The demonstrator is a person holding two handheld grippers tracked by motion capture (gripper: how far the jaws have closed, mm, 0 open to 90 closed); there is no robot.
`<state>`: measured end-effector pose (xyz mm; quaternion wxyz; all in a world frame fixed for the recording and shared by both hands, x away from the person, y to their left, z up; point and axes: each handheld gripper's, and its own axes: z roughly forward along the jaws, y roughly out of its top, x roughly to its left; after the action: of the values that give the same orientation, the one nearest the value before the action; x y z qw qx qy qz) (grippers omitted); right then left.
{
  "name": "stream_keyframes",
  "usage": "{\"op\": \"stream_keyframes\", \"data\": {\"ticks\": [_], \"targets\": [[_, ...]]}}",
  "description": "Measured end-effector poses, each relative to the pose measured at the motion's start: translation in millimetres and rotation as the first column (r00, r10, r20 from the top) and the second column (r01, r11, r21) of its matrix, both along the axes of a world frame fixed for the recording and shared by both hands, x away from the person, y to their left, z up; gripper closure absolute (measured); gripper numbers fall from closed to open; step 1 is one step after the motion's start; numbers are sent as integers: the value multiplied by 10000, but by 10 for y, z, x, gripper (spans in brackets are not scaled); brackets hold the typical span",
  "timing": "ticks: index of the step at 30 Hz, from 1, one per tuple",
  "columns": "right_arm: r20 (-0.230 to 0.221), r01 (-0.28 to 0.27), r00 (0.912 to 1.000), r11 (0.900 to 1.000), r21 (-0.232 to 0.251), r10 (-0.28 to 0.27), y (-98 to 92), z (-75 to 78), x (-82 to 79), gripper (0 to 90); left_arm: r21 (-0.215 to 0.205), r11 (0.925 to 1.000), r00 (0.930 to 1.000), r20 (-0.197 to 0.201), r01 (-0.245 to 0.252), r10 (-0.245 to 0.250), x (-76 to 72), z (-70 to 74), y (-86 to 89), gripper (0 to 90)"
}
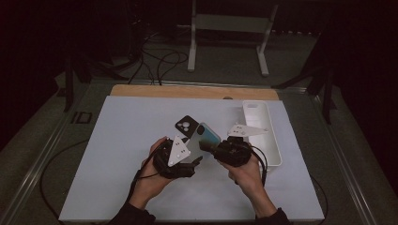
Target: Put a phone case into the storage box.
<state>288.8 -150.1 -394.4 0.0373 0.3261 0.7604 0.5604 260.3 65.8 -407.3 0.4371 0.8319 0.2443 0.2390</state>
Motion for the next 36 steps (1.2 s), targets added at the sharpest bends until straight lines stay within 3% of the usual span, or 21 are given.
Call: {"op": "stream_keyframes", "data": {"ticks": [4,7,8,14,29,33,36], "targets": [[88,80,9999,9999,-92,-79,-33,3,8,867,-218,9995,9989,-392,236,-245,25,-2,41,283],[110,86,9999,9999,-111,-84,-39,4,7,867,-218,9995,9989,-392,236,-245,25,-2,41,283],[110,86,9999,9999,-111,-84,-39,4,7,867,-541,9973,9954,-795,491,-533,55,-4,80,283],[194,-21,9998,9998,-208,25,-111,3,5,865,-836,9941,9879,-1330,690,-798,99,-23,148,293],[409,-394,9984,9991,-173,401,-297,16,-40,865,-954,9910,9763,-1858,944,-1108,137,-74,143,252],[406,-729,9965,9973,45,726,-324,55,-50,864,-1097,9858,9657,-2132,1274,-1485,138,-101,140,229],[431,-866,9953,9962,40,863,-322,57,-57,864,-1176,9837,9626,-2190,1362,-1594,138,-109,135,214]]}}
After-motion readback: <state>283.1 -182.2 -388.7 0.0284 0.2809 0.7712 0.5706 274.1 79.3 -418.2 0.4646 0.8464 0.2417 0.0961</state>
